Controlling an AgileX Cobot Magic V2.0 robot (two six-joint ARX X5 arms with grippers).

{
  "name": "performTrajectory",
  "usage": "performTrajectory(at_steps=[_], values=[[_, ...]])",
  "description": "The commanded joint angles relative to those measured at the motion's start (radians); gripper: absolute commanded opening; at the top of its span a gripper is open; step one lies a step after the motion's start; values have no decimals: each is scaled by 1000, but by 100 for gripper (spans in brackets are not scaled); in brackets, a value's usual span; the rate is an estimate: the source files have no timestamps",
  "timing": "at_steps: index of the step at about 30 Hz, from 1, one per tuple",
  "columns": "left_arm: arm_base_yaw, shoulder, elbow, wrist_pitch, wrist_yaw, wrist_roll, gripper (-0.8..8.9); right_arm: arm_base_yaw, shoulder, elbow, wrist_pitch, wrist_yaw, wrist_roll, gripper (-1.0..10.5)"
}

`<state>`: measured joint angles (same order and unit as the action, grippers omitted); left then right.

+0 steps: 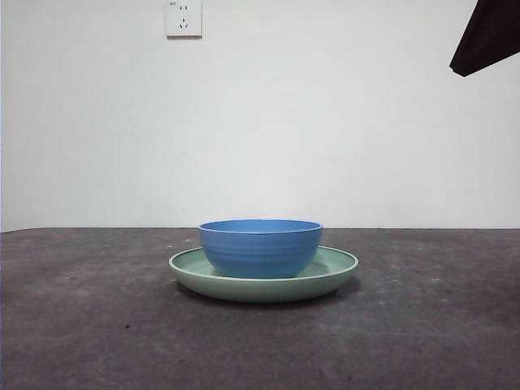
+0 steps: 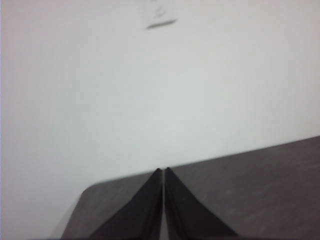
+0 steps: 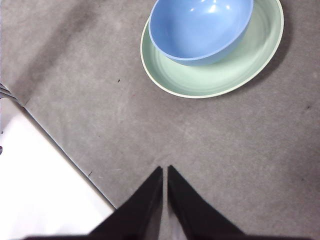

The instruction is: Pick up the blue bowl, put it on the green plate, put it on desk

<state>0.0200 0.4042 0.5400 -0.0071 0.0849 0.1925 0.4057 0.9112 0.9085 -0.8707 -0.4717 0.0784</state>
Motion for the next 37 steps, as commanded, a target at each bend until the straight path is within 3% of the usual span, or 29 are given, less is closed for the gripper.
performTrajectory(at_steps=[1,16,37], values=[[13,-60,-89,7,-45,-4,8,6,8,17,10,-2,-12,9],[21,-324,-476,-2,-50,-111,8,6,8,17,10,-2,-12,9],[18,-401,-528,-180,-49,-134,8,6,8,17,10,-2,-11,9]])
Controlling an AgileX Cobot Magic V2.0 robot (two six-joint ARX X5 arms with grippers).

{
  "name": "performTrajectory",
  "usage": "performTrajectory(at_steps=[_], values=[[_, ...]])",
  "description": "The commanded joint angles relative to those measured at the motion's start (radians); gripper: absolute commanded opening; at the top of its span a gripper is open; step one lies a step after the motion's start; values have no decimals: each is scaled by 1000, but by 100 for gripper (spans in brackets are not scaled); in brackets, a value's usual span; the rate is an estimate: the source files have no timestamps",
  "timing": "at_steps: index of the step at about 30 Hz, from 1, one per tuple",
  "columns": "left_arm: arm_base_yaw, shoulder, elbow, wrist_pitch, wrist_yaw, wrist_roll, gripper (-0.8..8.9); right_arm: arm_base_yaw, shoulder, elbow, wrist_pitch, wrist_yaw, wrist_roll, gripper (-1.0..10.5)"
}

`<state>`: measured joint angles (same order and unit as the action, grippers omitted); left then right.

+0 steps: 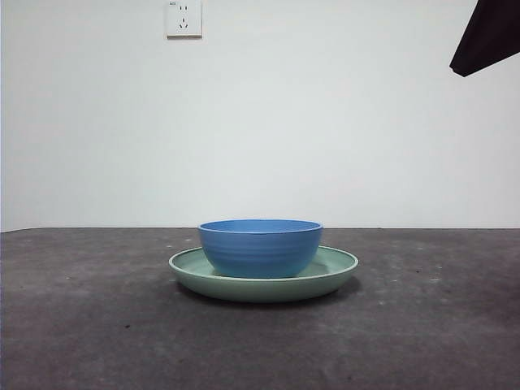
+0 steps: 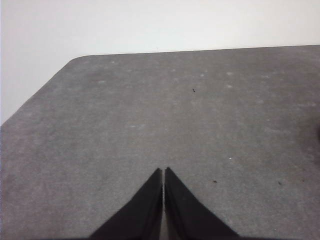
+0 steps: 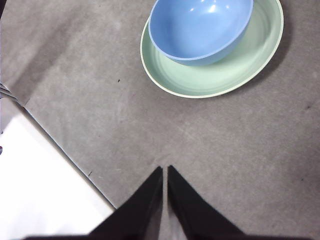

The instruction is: Pick up the blue bowl, put it on the green plate, put it on desk

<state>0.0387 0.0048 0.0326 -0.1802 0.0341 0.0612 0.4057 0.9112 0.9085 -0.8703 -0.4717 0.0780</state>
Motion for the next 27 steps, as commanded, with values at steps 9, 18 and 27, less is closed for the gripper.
performTrajectory(at_steps=[9,18,27], values=[[0,-2,-21,-7,2,-3,8,6,8,17,10,-2,-11,9],[0,-2,-21,-7,2,-3,8,6,8,17,10,-2,-11,9],[0,-2,-21,-7,2,-3,8,-107,-99,-5,119,23,-93,9]])
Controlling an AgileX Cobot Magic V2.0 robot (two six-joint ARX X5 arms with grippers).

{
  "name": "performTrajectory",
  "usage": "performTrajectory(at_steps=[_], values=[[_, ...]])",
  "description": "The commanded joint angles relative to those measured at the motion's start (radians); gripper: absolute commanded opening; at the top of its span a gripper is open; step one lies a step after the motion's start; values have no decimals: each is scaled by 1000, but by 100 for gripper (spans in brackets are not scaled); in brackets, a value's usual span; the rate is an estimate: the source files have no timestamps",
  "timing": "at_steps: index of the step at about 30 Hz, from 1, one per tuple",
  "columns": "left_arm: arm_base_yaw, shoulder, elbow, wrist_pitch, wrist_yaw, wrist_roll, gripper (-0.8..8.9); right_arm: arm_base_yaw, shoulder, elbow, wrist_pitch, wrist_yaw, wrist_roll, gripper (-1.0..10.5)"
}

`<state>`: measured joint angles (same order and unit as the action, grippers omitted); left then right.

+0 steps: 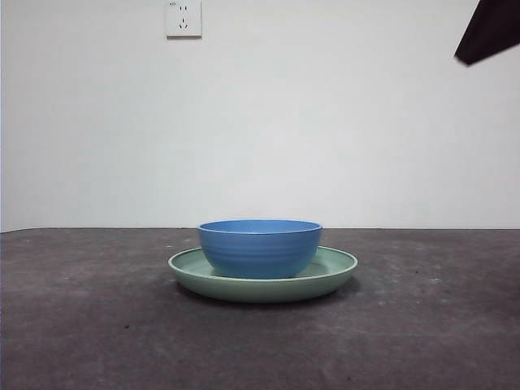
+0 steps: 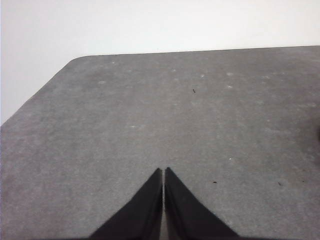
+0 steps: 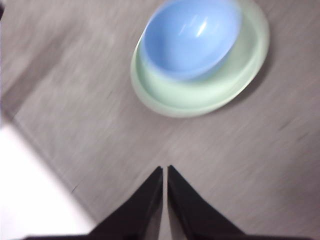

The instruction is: Pick up the blue bowl, put it on the green plate, put it on desk

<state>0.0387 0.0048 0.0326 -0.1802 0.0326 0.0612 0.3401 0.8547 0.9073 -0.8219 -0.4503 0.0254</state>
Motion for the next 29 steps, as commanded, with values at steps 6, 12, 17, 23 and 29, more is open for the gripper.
performTrajectory(at_steps=[6,12,17,23,29], values=[[0,-2,-21,-7,3,-3,8,-241,-256,-146,332,9,-26,9],[0,-2,-21,-7,3,-3,8,-367,-467,-386,604,33,-26,9],[0,-2,-21,-7,3,-3,8,-376,-610,-568,728,139,-26,9],[0,-2,-21,-7,3,-3,8,-376,-736,-719,748,224,-25,9],[0,-2,-21,-7,3,-3,8,-376,-833,-829,747,223,-21,9]])
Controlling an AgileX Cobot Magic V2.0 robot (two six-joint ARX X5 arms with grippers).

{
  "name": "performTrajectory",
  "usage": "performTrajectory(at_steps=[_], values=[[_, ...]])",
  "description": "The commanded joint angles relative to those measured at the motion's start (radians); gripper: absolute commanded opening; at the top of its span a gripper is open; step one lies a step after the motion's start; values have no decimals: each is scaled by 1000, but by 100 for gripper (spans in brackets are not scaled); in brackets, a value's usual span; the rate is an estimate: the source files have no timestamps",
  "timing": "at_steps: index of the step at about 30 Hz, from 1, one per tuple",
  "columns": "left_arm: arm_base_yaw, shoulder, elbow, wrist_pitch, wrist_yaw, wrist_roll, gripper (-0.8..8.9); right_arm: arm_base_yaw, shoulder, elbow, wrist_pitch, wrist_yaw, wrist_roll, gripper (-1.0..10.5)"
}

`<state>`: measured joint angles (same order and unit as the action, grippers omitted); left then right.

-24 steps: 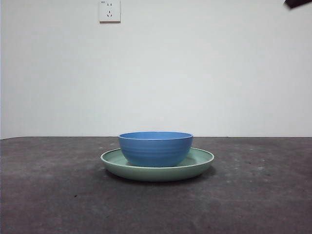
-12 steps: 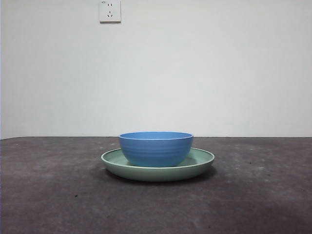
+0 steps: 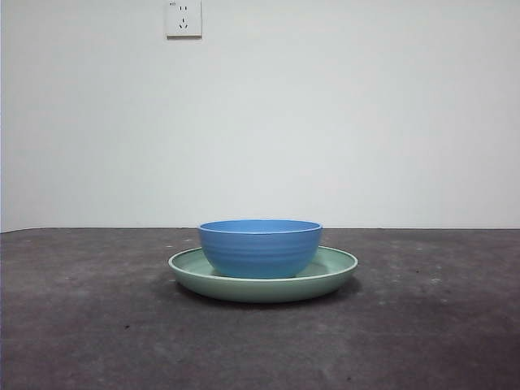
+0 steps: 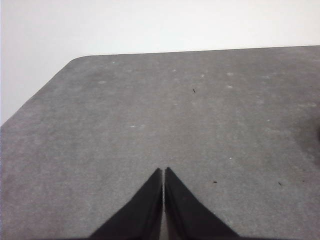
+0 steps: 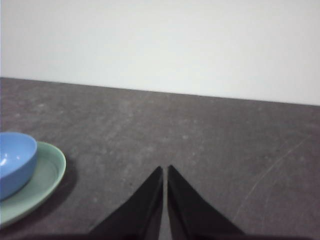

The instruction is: Pick up the blue bowl, put it on the green plate, put it on desk

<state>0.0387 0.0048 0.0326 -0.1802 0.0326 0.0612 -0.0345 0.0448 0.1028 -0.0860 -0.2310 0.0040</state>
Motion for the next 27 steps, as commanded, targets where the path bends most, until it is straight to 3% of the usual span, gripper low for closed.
performTrajectory(at_steps=[1,15,27], values=[[0,-2,-21,-7,3,-3,8,-1,-35,-40,12,5,11,9],[0,-2,-21,-7,3,-3,8,-1,-41,-92,-76,-5,77,9],[0,-2,-21,-7,3,-3,8,-1,-41,-92,-71,-4,75,9]])
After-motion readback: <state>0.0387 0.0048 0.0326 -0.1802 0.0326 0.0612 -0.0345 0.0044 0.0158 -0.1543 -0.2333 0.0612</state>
